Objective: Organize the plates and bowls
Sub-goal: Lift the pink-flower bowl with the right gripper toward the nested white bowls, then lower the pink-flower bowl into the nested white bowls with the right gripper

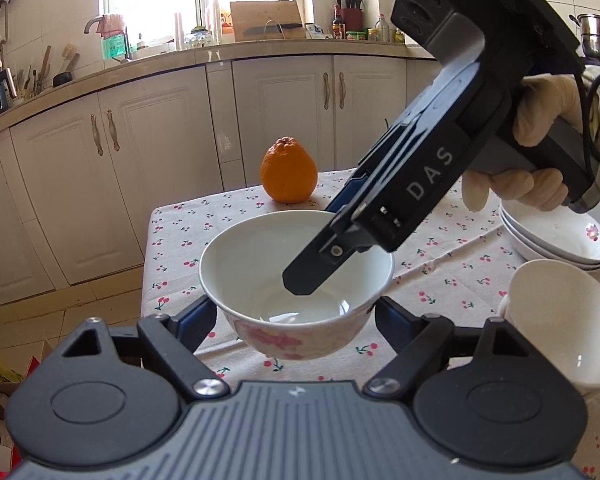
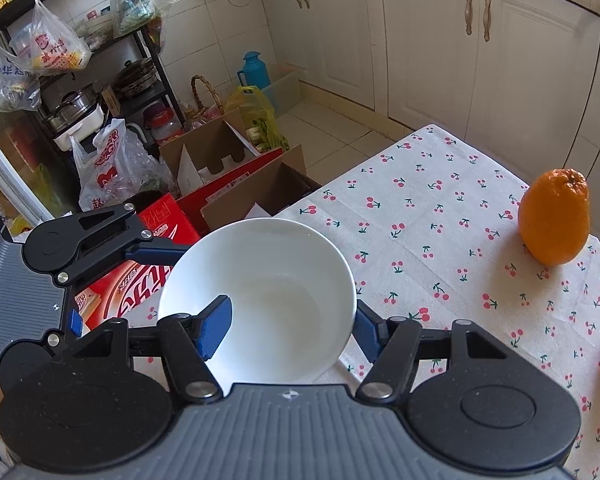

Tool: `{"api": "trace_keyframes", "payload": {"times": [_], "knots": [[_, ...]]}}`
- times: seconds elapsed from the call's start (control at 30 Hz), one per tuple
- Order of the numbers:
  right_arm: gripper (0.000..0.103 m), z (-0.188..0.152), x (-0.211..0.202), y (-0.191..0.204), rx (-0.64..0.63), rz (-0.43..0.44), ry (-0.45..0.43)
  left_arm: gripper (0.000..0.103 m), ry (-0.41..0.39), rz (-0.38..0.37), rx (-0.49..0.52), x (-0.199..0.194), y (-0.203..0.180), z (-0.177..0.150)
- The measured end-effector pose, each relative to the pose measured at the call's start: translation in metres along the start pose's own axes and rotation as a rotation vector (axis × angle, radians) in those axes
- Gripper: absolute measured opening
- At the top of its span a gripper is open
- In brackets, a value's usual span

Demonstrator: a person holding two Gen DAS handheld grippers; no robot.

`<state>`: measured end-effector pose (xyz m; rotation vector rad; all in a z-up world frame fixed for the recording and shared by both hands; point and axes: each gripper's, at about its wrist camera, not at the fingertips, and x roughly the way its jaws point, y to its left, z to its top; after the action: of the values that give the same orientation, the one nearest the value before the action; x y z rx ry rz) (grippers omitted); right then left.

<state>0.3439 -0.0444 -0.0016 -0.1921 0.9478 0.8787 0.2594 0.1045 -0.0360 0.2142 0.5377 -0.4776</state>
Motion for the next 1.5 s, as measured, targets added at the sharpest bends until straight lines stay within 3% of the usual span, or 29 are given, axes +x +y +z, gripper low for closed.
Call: {"api": "trace_keyframes", "payload": {"times": [0.5,0.83,1.5], "knots": [[0.070,-0.057,-0.077,0.040,0.003,-0.051,-0.067,0.086,-0.035,-0.057,0.048,-0.056,-0.060,0.010],[0.070,-0.103,-0.114,0.049,0.036,-0.095,-0.090,0.086,-0.042,-0.123,0.061,-0.067,-0.098,0.007],[0.070,-0.146,-0.125,0.047,0.075,-0.140,-0.072,0.086,0.008,-0.189,0.079,-0.055,-0.129,-0.006]]}}
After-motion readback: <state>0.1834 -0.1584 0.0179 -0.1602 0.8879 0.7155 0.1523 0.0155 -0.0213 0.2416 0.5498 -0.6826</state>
